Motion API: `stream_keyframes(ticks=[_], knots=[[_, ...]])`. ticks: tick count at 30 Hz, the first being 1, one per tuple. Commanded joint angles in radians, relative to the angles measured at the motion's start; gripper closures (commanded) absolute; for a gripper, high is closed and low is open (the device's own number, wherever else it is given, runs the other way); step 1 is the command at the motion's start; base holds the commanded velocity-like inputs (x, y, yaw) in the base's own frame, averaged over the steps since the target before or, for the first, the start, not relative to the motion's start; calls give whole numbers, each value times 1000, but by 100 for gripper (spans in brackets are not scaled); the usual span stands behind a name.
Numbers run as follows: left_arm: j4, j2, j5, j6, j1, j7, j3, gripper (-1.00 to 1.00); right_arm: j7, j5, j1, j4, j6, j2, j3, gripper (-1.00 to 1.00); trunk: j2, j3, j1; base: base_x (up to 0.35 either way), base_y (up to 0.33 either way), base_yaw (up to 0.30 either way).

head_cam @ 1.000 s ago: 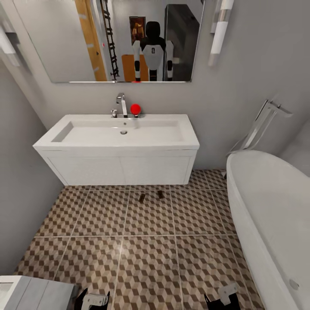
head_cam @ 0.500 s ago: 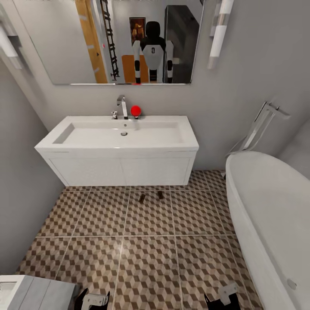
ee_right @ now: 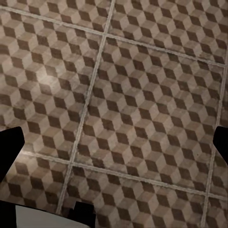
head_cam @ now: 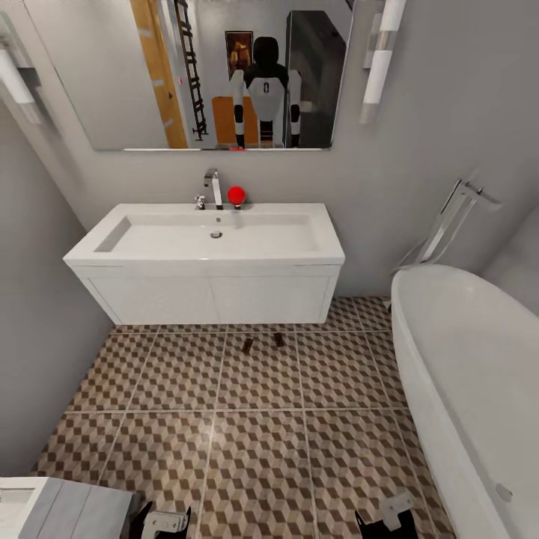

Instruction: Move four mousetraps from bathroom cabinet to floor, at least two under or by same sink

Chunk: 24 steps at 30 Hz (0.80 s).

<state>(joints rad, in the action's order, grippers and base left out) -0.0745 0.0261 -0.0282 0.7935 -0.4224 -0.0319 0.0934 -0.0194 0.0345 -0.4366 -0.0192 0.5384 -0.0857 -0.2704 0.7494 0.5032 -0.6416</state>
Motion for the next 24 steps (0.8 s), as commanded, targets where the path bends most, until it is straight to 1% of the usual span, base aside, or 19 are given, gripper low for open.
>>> stream_keyframes(ticks=[1, 24], knots=[[-4, 0, -2, 6, -1, -3, 5, -100, -2, 4, -1, 1, 3, 0, -3, -100, -6, -2, 4, 0, 0, 0], [-4, 0, -2, 6, -1, -3, 5, -100, -2, 4, -1, 1, 3, 0, -3, -100, -167, -74, 92, 0, 0, 0]])
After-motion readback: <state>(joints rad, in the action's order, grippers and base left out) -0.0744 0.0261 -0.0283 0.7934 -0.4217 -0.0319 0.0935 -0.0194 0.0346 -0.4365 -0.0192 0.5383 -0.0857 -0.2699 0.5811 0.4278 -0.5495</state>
